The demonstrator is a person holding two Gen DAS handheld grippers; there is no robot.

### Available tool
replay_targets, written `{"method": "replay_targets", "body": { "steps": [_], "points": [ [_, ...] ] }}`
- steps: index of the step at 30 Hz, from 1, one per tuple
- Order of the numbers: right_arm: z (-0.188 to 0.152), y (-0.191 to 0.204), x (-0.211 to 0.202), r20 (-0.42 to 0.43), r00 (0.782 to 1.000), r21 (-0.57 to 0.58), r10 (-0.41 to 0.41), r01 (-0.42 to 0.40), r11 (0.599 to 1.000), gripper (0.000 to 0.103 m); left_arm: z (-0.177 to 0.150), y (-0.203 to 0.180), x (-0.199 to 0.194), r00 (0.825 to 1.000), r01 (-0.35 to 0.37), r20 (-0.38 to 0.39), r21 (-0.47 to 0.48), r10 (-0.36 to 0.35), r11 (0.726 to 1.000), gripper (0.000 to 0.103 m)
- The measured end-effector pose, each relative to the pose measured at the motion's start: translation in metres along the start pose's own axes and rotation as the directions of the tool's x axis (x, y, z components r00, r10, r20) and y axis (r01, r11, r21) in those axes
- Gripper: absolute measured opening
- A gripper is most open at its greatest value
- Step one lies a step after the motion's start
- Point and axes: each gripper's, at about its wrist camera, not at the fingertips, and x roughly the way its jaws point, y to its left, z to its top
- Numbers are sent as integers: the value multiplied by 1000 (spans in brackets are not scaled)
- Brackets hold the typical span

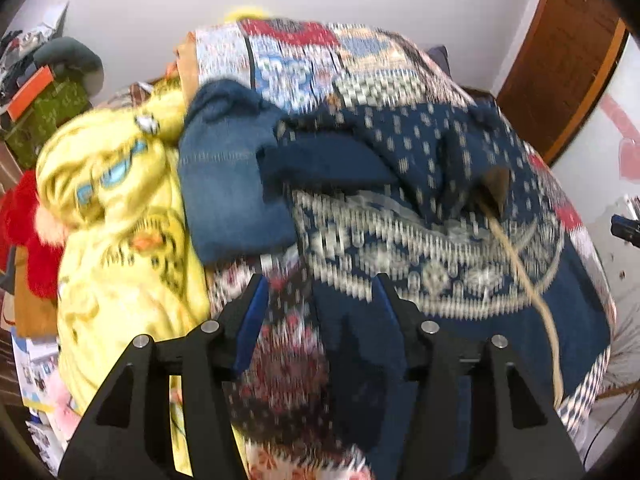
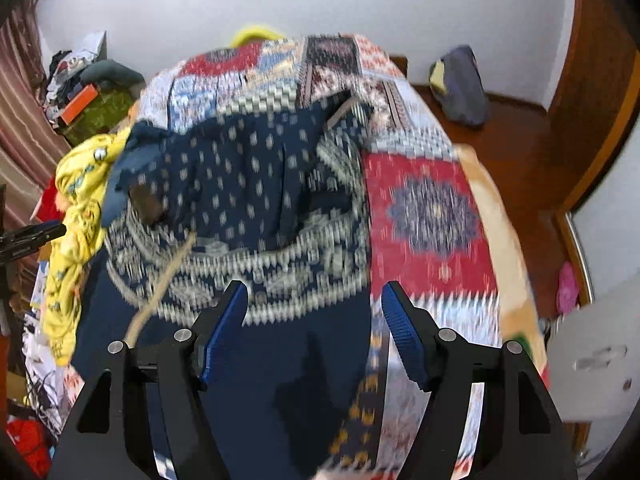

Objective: Fold large clothes

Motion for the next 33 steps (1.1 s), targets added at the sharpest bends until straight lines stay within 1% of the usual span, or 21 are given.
{"method": "replay_targets", "body": {
  "steps": [2, 5, 9, 14, 16, 18, 20, 21, 22, 23, 24, 25, 27, 28, 29, 31, 33],
  "points": [
    [-16, -2, 4, -35, 999, 16, 20, -19, 1000, 66, -19, 1, 5, 999, 24, -31, -12, -24, 1000, 53],
    [-39, -6, 14, -91, 994, 57, 59, -54, 997, 66, -50, 2, 21, 992, 76, -94, -68, -82, 995, 53],
    [-64, -10, 23, -122, 987, 117, 103, -89, 989, 66, -86, -2, 38, 972, 154, -151, -150, -177, 977, 53],
    [-88, -14, 33, -123, 979, 192, 163, -138, 972, 66, -108, -11, 44, 952, 221, -168, -201, -256, 954, 53],
    [-91, -10, 30, -106, 983, 169, 153, -134, 976, 66, -113, -15, 44, 943, 250, -166, -226, -290, 941, 53],
    [-92, -5, 29, -107, 979, 148, 171, -154, 977, 65, -117, -17, 46, 934, 273, -161, -253, -318, 928, 53],
    [-93, 1, 29, -111, 975, 127, 194, -180, 975, 59, -118, -18, 45, 921, 309, -147, -284, -360, 907, 53],
    [-94, 5, 30, -111, 977, 108, 184, -172, 979, 55, -119, -19, 44, 917, 323, -139, -294, -375, 899, 53],
    [-94, 9, 32, -109, 980, 84, 167, -158, 984, 52, -120, -20, 43, 915, 331, -130, -296, -381, 896, 51],
    [-94, 13, 33, -105, 984, 58, 146, -140, 988, 46, -120, -23, 42, 916, 334, -126, -290, -382, 897, 46],
    [-94, 15, 35, -101, 986, 46, 135, -131, 990, 40, -119, -26, 40, 916, 336, -124, -279, -381, 900, 44],
    [-93, 17, 36, -98, 987, 39, 127, -124, 992, 38, -118, -30, 38, 919, 335, -121, -265, -376, 904, 38],
    [-90, 18, 38, -95, 988, 31, 122, -120, 992, 22, -115, -36, 32, 926, 329, -111, -231, -361, 916, 29],
    [-88, 20, 39, -91, 989, 26, 120, -118, 993, 19, -112, -41, 30, 931, 324, -103, -214, -351, 922, 19],
    [-85, 20, 39, -88, 989, 19, 118, -117, 993, 12, -109, -43, 25, 936, 317, -91, -200, -340, 927, 12],
    [-79, 25, 37, -85, 989, -21, 119, -121, 992, 10, -100, -46, 17, 942, 314, -61, -183, -329, 932, 11],
    [-72, 30, 32, -65, 990, -63, 123, -127, 990, 9, -90, -50, 9, 944, 320, -25, -174, -329, 931, 10]
  ]
}}
